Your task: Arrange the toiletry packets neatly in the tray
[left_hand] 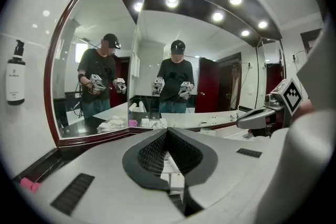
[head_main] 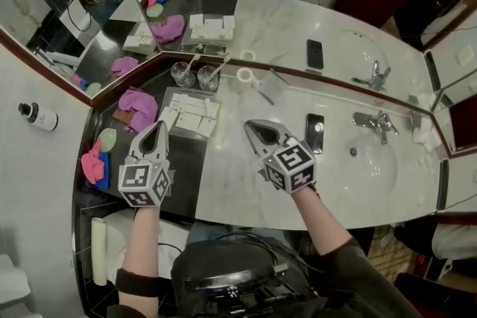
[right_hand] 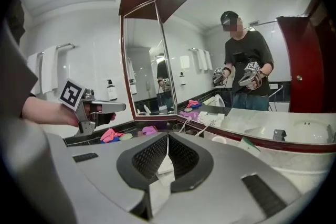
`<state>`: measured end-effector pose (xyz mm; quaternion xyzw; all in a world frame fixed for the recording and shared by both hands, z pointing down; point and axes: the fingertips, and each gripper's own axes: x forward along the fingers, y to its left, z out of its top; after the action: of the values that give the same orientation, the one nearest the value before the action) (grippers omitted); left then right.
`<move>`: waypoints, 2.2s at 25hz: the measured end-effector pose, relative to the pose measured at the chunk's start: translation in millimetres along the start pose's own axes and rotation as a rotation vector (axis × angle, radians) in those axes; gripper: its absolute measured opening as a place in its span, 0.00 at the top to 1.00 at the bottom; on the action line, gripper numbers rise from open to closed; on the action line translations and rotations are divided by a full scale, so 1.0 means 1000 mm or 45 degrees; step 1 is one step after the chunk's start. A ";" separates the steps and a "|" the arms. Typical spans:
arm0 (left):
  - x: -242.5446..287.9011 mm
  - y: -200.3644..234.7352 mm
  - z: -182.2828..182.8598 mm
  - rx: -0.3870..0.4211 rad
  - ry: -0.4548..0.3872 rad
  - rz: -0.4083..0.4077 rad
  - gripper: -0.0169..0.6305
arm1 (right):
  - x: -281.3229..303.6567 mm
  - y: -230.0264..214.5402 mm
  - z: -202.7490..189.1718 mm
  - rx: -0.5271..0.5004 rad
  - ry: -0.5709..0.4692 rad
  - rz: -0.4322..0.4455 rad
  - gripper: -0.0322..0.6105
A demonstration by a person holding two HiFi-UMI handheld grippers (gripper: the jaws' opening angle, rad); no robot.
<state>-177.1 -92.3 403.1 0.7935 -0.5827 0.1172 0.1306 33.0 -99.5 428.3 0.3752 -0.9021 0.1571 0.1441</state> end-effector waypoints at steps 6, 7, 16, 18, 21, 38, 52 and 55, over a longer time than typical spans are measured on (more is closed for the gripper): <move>0.007 0.007 -0.017 -0.007 0.022 -0.019 0.97 | 0.057 0.013 -0.024 -0.089 0.176 0.046 0.79; 0.009 0.009 -0.020 -0.009 0.025 -0.023 0.97 | 0.068 0.017 -0.028 -0.096 0.210 0.056 0.74; 0.031 0.028 -0.046 -0.033 0.057 -0.062 0.97 | 0.158 0.017 -0.074 -0.122 0.448 0.016 0.59; 0.034 0.031 -0.048 -0.039 0.056 -0.070 0.97 | 0.177 0.010 -0.081 -0.109 0.490 -0.015 0.59; 0.037 0.038 -0.051 -0.041 0.055 -0.076 0.97 | 0.202 -0.003 -0.094 -0.070 0.558 -0.061 0.59; 0.027 0.069 -0.075 -0.083 0.077 -0.059 0.97 | 0.244 -0.029 -0.139 -0.025 0.752 -0.169 0.80; 0.022 0.046 -0.071 -0.063 0.087 -0.091 0.97 | 0.193 -0.020 -0.120 -0.176 0.659 -0.095 0.83; 0.021 0.036 -0.066 -0.047 0.082 -0.103 0.97 | 0.169 -0.015 -0.116 -0.269 0.628 -0.050 0.83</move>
<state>-207.6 -99.3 474.4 0.8097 -0.5476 0.1265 0.1687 -54.1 -171.0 600.1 0.3259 -0.8436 0.1460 0.4010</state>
